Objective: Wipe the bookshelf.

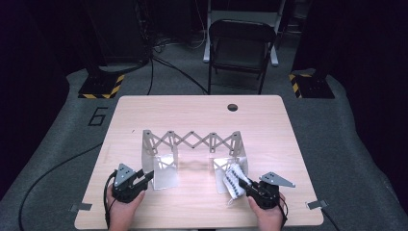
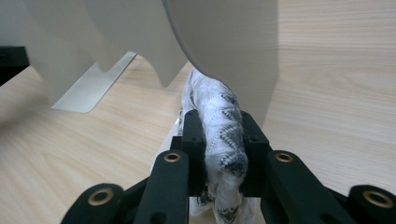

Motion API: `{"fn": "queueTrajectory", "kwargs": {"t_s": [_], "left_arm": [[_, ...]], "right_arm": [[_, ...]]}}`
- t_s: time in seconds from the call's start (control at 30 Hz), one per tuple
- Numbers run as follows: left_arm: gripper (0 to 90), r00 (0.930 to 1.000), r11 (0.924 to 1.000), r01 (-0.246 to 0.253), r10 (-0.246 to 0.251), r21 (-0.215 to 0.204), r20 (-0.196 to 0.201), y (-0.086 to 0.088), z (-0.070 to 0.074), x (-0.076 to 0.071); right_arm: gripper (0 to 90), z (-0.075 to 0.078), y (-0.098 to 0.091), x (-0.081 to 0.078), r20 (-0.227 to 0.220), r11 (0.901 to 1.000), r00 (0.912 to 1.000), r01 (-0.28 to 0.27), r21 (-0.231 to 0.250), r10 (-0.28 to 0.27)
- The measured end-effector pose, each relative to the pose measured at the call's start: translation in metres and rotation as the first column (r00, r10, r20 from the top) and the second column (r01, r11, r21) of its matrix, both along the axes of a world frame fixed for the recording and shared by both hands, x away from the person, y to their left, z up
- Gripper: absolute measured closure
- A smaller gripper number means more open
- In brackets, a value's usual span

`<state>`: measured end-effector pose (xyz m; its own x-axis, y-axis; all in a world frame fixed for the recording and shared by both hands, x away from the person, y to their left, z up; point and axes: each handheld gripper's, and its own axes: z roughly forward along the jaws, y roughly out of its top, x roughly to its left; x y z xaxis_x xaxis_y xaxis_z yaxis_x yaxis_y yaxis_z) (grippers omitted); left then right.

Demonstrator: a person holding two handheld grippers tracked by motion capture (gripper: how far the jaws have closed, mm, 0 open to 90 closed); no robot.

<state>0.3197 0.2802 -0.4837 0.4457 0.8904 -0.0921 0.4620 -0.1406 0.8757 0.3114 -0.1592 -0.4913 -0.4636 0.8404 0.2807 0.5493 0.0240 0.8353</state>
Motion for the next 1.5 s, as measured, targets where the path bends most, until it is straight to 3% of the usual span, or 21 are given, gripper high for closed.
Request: {"fn": "queueTrajectory", "kwargs": {"t_s": [0.27,0.47,0.7,0.93,1.0,1.1,1.17,1.27,1.37,1.5], "left_arm": [[55.9,0.9998,0.9998,-0.018,0.018,0.000,0.008,-0.001,-0.001,0.002],[54.8,0.9992,0.9995,-0.028,0.028,0.011,0.027,-0.004,-0.002,0.004],[57.5,0.9982,0.9984,-0.056,0.056,0.002,0.022,-0.004,-0.001,0.011],[68.0,0.9994,0.9994,-0.035,0.035,0.009,0.004,-0.005,-0.001,0.013],[70.4,0.9994,0.9992,-0.035,0.035,0.020,0.005,-0.006,-0.001,0.014],[71.8,0.9993,0.9991,-0.037,0.037,0.021,0.000,-0.006,-0.001,0.014],[72.3,0.9991,0.9990,-0.042,0.042,0.018,0.000,-0.006,-0.002,0.014],[72.3,0.9991,0.9989,-0.042,0.042,0.019,0.000,-0.006,-0.002,0.014],[72.4,0.9993,0.9992,-0.036,0.036,0.017,0.001,-0.005,-0.002,0.013],[72.4,0.9993,0.9991,-0.039,0.039,0.016,0.002,-0.005,-0.002,0.013]], "right_arm": [[76.7,0.001,-0.018,0.011,-0.004,0.9985,0.9985,0.055,0.000,-0.055],[76.7,0.002,-0.025,0.014,-0.007,0.9963,0.9964,0.085,-0.010,-0.085],[76.7,0.003,-0.023,0.011,0.008,0.9944,0.9952,0.098,-0.039,-0.098],[76.8,-0.001,-0.015,0.007,-0.010,0.9960,0.9983,0.056,-0.070,-0.057],[76.8,-0.002,-0.008,0.006,0.005,0.9969,0.9991,0.041,-0.067,-0.041],[76.7,0.003,0.002,0.004,0.065,0.9974,0.9977,0.023,-0.069,-0.019],[76.4,0.000,0.010,0.005,0.063,0.9963,0.9980,0.013,-0.085,-0.008],[72.8,-0.015,0.018,0.013,0.023,0.9878,0.9994,0.030,-0.153,-0.026],[56.2,-0.021,0.017,0.015,-0.047,0.9865,0.9970,0.053,-0.155,-0.061],[51.7,-0.009,0.012,0.001,-0.040,0.9905,0.9973,0.056,-0.126,-0.062]]}}
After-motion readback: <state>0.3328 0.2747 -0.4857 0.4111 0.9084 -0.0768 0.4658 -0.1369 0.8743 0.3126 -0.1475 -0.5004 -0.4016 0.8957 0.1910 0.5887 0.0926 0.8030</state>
